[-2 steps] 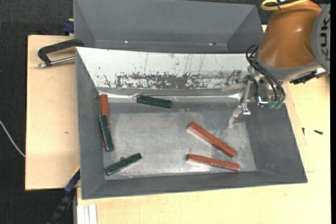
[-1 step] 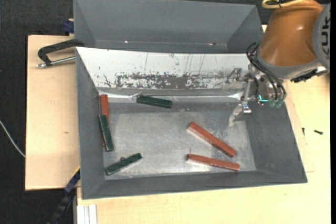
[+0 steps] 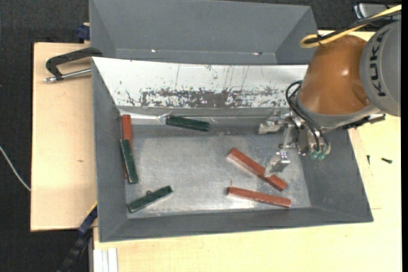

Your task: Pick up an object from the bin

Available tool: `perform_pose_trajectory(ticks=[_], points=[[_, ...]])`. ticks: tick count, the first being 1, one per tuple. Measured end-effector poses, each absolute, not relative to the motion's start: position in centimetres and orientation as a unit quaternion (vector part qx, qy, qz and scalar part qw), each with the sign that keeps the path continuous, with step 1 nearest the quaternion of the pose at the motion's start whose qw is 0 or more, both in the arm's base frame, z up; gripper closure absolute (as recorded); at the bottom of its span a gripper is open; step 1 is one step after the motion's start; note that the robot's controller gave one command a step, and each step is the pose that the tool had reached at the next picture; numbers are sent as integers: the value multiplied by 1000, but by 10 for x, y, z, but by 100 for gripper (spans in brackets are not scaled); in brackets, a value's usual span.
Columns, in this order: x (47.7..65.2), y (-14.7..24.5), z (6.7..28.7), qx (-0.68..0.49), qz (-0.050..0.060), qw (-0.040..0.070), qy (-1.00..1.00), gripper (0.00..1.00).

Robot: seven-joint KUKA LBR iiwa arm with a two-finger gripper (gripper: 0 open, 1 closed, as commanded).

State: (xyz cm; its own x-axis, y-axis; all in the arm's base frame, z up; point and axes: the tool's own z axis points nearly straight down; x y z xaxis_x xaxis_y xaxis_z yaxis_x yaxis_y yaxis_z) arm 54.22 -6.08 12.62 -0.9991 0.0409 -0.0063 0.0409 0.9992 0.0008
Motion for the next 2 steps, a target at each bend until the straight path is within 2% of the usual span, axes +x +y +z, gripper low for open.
perform_pose_trajectory(ticks=[1,2], points=[[557,-47,77,14,1,-3,1000,100],[557,-47,77,14,1,-2,1000,100]])
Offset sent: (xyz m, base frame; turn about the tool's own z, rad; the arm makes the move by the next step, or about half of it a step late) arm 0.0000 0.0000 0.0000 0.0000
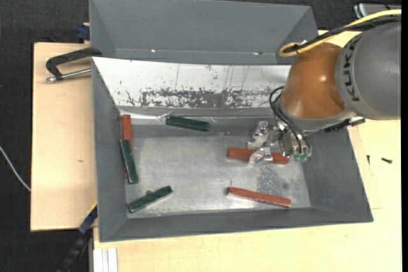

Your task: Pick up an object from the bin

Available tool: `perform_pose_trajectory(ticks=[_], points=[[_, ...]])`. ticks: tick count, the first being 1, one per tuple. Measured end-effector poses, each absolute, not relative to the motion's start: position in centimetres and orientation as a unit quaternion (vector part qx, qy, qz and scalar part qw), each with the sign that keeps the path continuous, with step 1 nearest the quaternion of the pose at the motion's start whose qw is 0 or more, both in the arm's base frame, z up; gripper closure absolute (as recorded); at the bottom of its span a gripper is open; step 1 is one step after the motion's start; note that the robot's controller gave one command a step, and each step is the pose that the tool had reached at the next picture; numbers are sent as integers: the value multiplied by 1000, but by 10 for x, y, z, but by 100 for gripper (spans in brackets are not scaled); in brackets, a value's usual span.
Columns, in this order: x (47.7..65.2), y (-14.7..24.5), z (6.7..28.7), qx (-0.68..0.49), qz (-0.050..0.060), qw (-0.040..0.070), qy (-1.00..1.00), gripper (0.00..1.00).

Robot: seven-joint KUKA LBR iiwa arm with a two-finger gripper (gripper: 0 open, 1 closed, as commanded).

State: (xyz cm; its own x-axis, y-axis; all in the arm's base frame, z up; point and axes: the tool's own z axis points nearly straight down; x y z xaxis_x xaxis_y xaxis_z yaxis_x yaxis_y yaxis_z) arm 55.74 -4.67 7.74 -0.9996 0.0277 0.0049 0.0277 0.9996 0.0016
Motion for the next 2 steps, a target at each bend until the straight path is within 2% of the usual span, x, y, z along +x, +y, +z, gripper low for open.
perform_pose_trajectory(ticks=[1,2], points=[[557,-47,79,-14,-1,2,-1000,100],[534,-59,113,59,0,-4,-998,100]])
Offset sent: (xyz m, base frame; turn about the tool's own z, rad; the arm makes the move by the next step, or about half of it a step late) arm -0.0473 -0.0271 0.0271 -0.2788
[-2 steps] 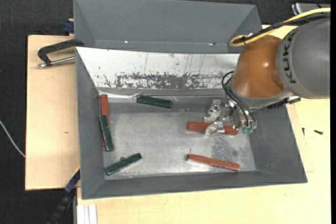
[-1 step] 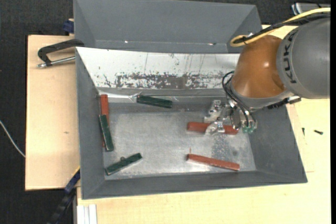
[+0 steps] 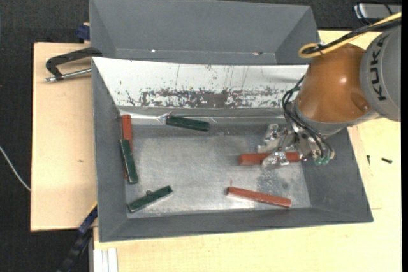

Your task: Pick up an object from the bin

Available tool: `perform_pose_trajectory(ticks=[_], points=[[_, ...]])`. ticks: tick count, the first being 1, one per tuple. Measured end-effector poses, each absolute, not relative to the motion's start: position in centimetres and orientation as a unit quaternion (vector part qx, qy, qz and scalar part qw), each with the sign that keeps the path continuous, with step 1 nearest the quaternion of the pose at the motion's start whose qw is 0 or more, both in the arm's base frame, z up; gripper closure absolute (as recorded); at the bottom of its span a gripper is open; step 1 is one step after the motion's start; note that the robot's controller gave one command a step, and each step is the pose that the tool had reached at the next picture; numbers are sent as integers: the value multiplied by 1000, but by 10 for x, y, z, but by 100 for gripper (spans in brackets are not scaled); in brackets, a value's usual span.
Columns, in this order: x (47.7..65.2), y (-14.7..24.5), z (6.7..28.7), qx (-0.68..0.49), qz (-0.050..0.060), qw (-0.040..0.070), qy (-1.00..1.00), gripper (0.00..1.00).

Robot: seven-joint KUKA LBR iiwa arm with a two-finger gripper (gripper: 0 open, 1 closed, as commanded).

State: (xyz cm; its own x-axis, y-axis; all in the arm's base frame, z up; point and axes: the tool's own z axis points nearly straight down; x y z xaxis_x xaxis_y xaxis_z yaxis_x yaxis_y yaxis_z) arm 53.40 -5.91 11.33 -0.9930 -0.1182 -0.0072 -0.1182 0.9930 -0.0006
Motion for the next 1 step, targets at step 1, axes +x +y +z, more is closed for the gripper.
perform_pose_trajectory(ticks=[1], points=[[540,-52,230,1,0,3,1000,100]])
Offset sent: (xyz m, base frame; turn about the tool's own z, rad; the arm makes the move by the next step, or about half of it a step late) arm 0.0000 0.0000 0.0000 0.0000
